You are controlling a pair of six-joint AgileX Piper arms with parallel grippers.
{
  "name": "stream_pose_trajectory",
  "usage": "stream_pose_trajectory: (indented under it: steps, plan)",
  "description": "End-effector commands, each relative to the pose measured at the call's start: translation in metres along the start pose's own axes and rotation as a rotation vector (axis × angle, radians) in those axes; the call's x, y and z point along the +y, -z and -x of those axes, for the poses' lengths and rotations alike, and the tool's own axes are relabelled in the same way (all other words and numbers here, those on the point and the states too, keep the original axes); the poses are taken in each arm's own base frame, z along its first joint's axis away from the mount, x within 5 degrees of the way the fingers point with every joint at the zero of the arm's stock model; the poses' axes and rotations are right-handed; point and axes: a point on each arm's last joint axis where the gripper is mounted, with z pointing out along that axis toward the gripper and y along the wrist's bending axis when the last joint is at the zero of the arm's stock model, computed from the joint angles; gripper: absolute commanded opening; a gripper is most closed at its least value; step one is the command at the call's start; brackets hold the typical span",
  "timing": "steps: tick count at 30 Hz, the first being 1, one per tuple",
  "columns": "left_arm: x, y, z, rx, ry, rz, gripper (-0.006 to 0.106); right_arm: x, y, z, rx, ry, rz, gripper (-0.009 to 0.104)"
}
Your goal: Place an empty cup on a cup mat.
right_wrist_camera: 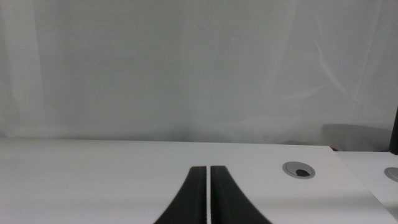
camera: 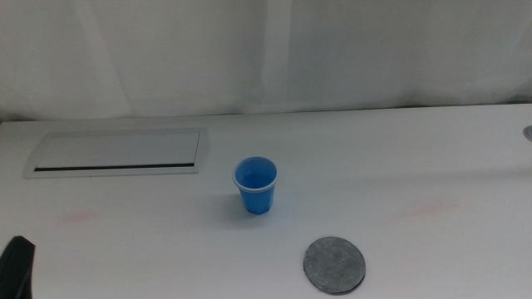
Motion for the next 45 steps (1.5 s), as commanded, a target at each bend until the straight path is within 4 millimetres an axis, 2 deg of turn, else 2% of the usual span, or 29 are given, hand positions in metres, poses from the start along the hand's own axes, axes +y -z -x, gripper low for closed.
stream_pose_trajectory:
  steps: [1, 7, 11, 19, 26, 32, 36, 39, 45]
  plan:
    - [-0.003, 0.004, 0.015, -0.051, 0.026, -0.011, 0.092, 0.001, 0.0, -0.014, 0.038, 0.007, 0.004, -0.003]
    - [-0.012, 0.006, 0.062, 0.026, -0.036, 0.025, 0.092, 0.001, 0.0, -0.014, 0.038, 0.007, 0.004, -0.003]
    - [-0.018, -0.003, 0.091, 0.13, -0.047, 0.053, 0.092, 0.001, 0.0, -0.014, 0.038, 0.007, 0.004, -0.003]
    - [-0.033, -0.047, 0.139, 0.208, -0.106, 0.022, 0.092, 0.001, 0.0, -0.014, 0.038, 0.007, 0.004, -0.003]
    - [-0.045, -0.106, 0.161, 0.491, -0.173, -0.033, 0.092, 0.001, 0.0, -0.014, 0.038, 0.007, 0.004, -0.003]
    - [-0.059, -0.165, 0.163, 0.668, -0.166, -0.134, 0.092, 0.001, 0.0, -0.014, 0.038, 0.007, 0.004, -0.003]
    - [-0.081, -0.196, 0.156, 0.734, -0.198, -0.221, 0.092, 0.001, 0.0, -0.014, 0.038, 0.007, 0.004, -0.003]
    - [-0.102, -0.214, 0.145, 0.764, -0.232, -0.288, 0.092, 0.001, 0.0, -0.014, 0.038, 0.007, 0.004, -0.003]
    - [-0.138, -0.244, 0.107, 0.902, -0.256, -0.34, 0.092, 0.001, 0.0, -0.014, 0.038, 0.007, 0.004, -0.003]
